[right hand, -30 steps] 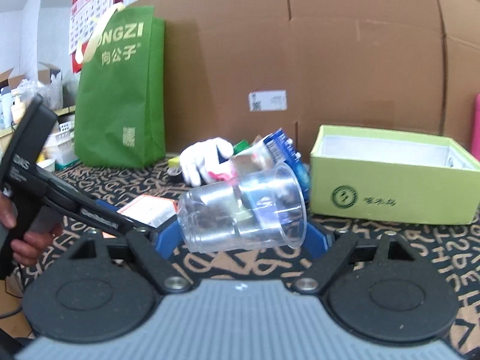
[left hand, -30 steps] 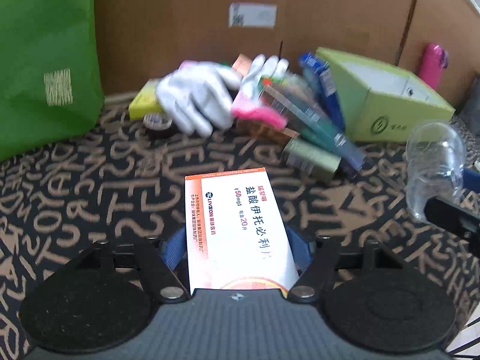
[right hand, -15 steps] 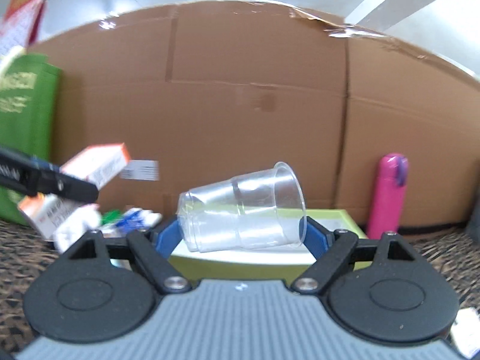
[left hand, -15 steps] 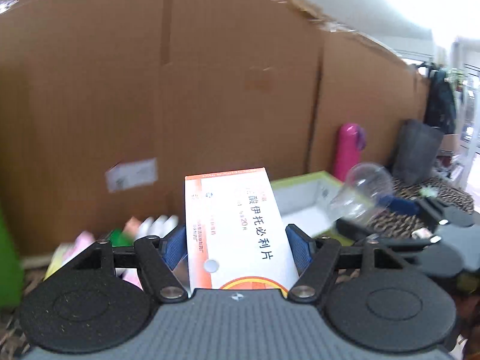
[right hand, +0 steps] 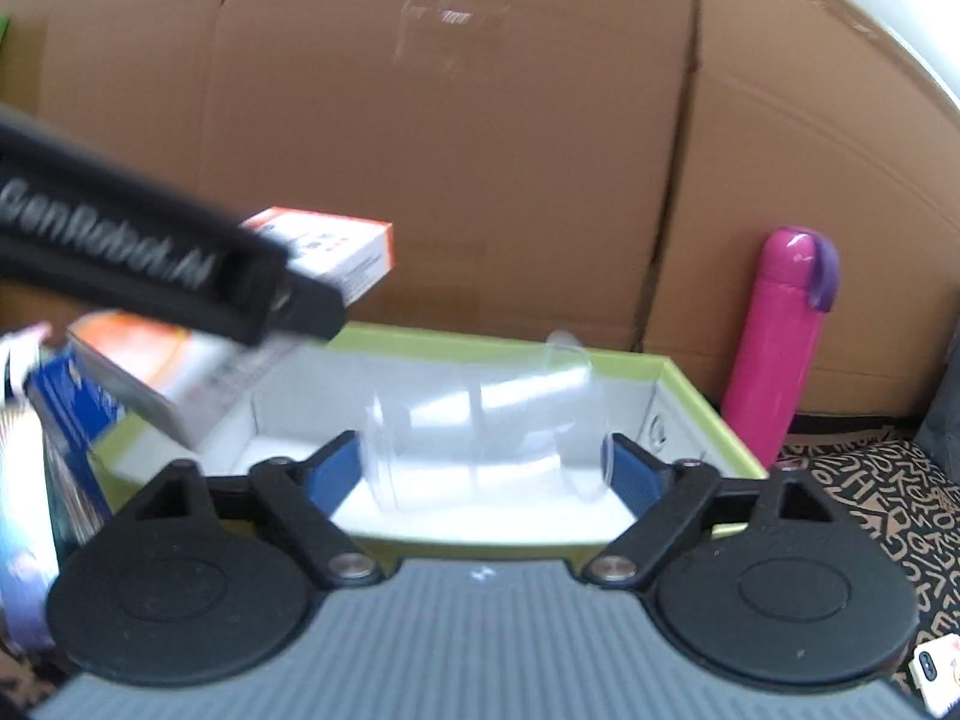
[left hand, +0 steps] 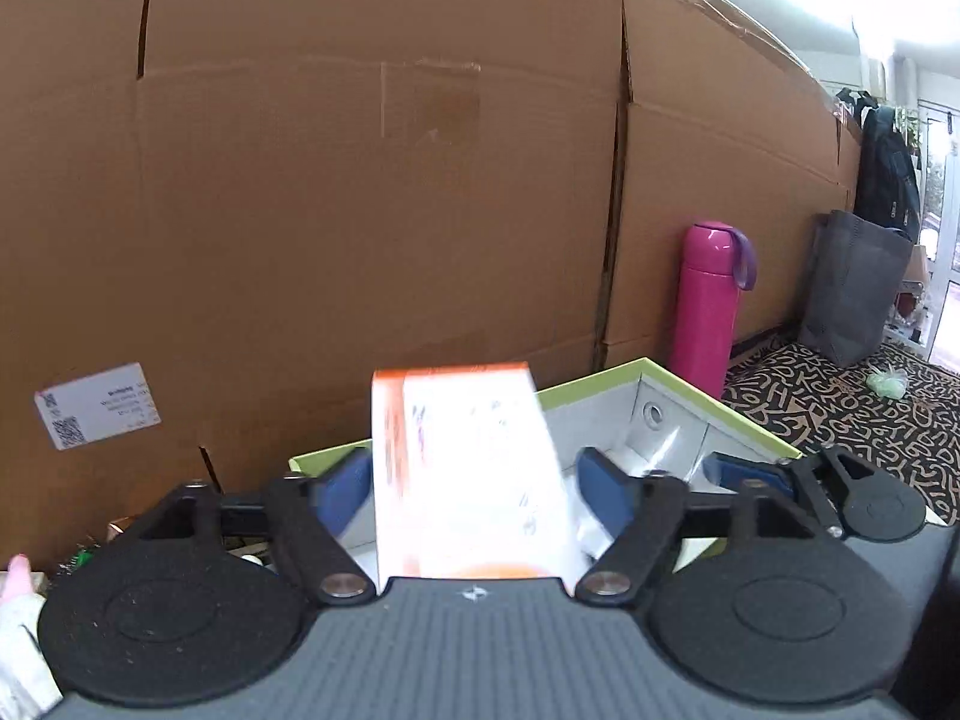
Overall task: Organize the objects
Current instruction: 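Carry both items into the lime-green shoebox and open both grippers, then move both grippers back to the pile of items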
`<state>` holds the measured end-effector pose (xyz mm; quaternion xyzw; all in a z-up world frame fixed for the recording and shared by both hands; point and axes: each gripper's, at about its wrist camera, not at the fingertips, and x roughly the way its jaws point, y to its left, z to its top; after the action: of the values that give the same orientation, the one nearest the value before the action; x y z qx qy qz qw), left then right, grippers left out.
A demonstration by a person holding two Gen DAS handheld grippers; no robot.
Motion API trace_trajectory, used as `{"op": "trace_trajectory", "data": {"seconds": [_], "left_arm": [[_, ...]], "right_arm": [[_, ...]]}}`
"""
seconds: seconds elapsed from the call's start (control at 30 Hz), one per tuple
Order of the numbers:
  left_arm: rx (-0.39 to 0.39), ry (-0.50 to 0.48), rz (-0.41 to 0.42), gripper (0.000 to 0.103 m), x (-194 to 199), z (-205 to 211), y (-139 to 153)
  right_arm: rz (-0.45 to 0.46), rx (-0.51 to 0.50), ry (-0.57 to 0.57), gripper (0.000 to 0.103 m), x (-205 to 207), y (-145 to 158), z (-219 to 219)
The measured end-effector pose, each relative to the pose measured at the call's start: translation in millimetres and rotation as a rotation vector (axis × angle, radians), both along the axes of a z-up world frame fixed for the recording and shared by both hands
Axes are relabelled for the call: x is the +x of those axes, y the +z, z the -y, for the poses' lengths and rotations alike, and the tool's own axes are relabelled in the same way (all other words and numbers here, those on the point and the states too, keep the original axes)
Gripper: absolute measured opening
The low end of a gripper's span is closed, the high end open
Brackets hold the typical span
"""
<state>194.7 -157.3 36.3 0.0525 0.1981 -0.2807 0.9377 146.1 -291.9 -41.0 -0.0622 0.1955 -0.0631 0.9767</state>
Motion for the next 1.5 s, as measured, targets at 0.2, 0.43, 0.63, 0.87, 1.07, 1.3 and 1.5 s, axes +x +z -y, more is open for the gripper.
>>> {"op": "trace_trajectory", "data": {"seconds": [0.2,0.43,0.63,0.87,1.07,1.3,1.5], "left_arm": [[-0.058,0.004,-0.093,0.092,14,-5,-9],[0.017,0.044,-0.037,0.092,22,19,-18],[0.107,0.115,0.104,0.085,6,34,-29],[0.122,0.098,0.193,0.098,-1,39,-25],[0.173,0.132,0.104,0.098,7,47,-33],[0.049,0.118,-0.055,0.098,-37,29,-23],[0.033,0.147,-0.065,0.098,-73,26,-30]], "right_arm": [[0.037,-0.023,-0.008,0.103,-9,-9,-2],[0.030,0.031,-0.018,0.103,-12,-13,10],[0.033,0.037,-0.011,0.103,-25,-1,26],[0.053,0.014,-0.075,0.103,-44,4,37],[0.037,-0.018,-0.082,0.103,-64,3,38],[0.042,-0.052,-0.072,0.103,-105,9,38],[0.021,-0.030,-0.076,0.103,-139,4,22]]}}
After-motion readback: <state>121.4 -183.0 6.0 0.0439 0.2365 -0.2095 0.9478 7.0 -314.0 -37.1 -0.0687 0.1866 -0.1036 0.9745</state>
